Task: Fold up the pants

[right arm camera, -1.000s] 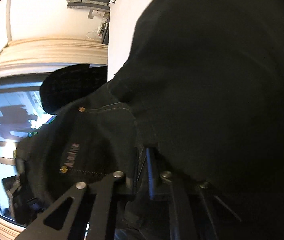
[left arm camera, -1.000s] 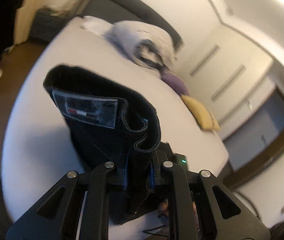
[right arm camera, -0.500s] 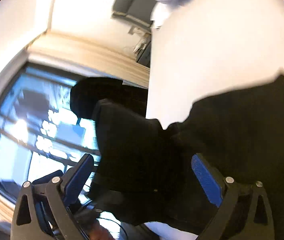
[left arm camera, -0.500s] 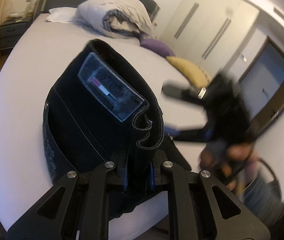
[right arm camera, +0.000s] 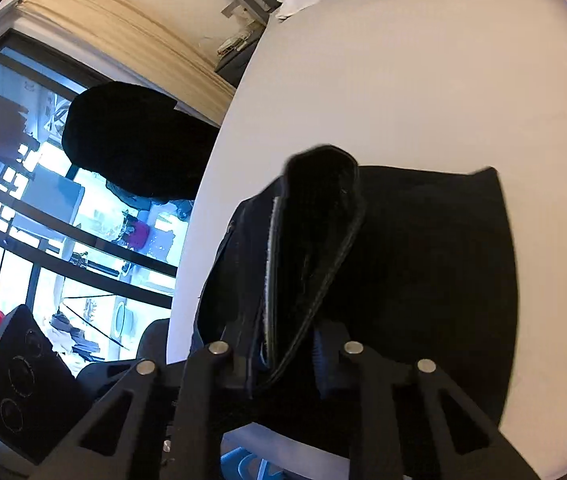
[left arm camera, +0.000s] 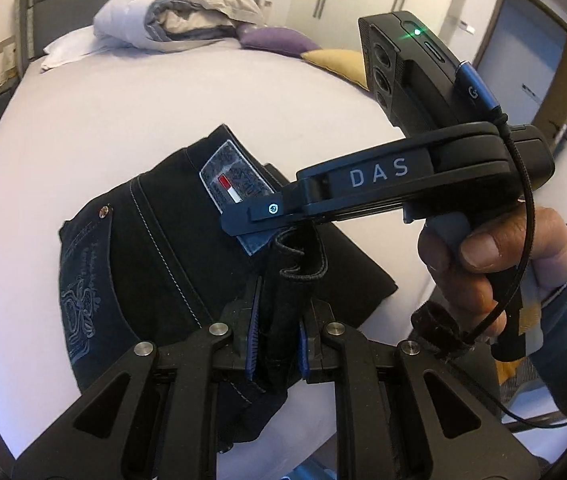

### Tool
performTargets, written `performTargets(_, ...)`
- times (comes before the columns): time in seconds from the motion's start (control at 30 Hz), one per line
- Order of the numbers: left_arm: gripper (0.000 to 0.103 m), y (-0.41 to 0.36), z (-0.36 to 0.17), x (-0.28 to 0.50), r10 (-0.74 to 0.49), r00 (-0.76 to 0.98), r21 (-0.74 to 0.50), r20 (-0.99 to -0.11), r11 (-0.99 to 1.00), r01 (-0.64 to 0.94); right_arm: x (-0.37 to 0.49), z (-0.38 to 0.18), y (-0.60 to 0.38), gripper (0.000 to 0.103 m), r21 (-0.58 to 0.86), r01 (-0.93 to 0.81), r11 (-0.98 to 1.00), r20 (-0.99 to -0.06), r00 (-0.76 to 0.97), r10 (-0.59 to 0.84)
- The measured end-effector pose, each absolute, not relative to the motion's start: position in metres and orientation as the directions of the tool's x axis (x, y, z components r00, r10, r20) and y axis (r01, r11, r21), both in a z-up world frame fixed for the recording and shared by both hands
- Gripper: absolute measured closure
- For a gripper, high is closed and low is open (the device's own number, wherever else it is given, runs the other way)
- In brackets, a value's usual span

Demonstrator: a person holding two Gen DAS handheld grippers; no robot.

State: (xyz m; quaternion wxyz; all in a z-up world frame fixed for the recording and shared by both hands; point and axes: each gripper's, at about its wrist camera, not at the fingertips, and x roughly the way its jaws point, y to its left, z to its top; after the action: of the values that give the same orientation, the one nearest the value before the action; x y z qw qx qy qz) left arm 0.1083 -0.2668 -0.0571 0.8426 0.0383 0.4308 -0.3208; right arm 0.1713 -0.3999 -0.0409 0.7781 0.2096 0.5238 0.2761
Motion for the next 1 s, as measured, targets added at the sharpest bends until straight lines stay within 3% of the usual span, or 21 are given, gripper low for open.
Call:
performTargets(0.3,0.089,-0.338,-0.063,0.133,-0.518,0.401,-0.165,-0.755,0.743,0.649,0.173,-0.049,-0.447,0.086,0.67,-0.188,0.718,-0.629,0.369,0.684)
performTargets(0.7,0.088,-0.409,-0.135,0.16,-0.479,0.299,-0.188,-0.826,0.733,0.654,0.178,-0.127,-0.479,0.086,0.733,-0.054,0.679,-0.622,0.351,0.7)
performTargets(0.8,0.074,-0.407,-0.146,0.153,-0.518,0.27,-0.25,-0.812,0.725,0.642,0.175,-0.14,-0.482,0.087,0.78,-0.027,0.625,-0.579,0.349,0.737)
performTargets(0.83,0.061,-0.405,-0.146,0.154,-0.547,0.242,-0.295,-0.801,0.713,0.636,0.174,-0.142,-0.486,0.085,0.794,-0.018,0.608,-0.565,0.349,0.748)
performTargets(0.87,0.041,-0.403,-0.144,0.156,-0.575,0.212,-0.339,-0.79,0.698,0.631,0.172,-0.14,-0.488,0.081,0.794,-0.014,0.608,-0.564,0.356,0.745)
performTargets(0.9,0.033,-0.399,-0.142,0.155,-0.586,0.208,-0.356,-0.783,0.696,0.623,0.171,-0.134,-0.488,0.077,0.781,-0.017,0.624,-0.575,0.369,0.73)
performTargets(1.0,0.028,-0.379,-0.128,0.155,-0.601,0.245,-0.374,-0.761,0.715,0.59,0.163,-0.115,-0.5,0.072,0.731,0.001,0.682,-0.622,0.412,0.666)
